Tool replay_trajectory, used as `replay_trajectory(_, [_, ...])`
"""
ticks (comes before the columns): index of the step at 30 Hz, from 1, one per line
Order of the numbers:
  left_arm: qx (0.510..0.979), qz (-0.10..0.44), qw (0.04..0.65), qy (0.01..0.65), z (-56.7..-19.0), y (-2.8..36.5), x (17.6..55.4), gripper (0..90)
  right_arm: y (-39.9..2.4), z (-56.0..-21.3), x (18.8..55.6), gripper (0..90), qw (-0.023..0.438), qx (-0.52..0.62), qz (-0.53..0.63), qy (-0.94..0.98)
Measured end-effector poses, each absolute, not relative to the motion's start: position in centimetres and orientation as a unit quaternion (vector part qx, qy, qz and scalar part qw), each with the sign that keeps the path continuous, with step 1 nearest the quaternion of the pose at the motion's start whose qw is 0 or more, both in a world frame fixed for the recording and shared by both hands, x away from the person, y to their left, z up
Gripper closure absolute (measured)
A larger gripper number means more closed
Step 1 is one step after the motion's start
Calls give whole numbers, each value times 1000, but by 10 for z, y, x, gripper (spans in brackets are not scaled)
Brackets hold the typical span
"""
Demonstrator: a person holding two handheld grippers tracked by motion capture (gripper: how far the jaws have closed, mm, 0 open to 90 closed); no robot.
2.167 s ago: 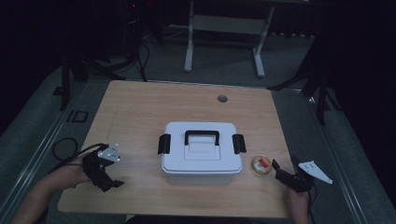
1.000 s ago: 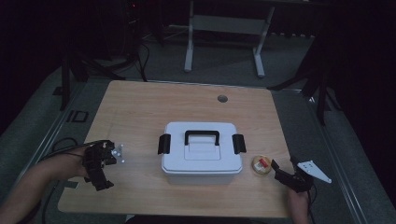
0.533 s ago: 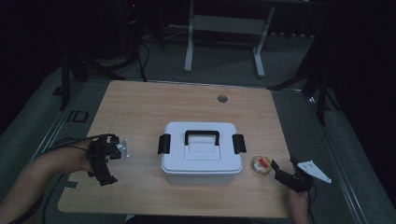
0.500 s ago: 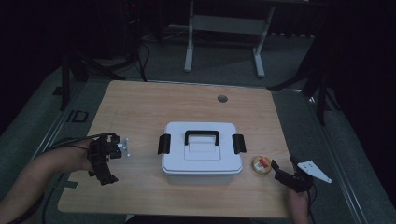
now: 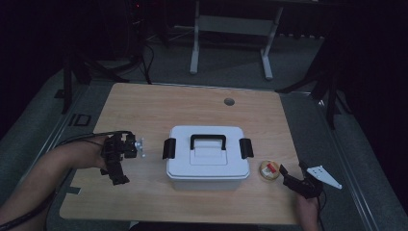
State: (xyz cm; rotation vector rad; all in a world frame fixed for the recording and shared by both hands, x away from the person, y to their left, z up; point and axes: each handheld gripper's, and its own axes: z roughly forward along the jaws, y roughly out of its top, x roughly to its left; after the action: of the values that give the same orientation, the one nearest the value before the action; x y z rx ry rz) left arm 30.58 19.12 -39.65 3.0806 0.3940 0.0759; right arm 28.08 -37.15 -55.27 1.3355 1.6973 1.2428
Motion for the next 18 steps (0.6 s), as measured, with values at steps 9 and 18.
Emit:
replay_trajectory(9, [993, 33, 16, 110, -387, 171, 313, 43, -372, -553, 281, 134, 318, 507, 473, 646])
replay_trajectory(18, [994, 34, 5, 99, -378, 152, 319, 43, -372, -553, 280, 134, 318, 506, 474, 647])
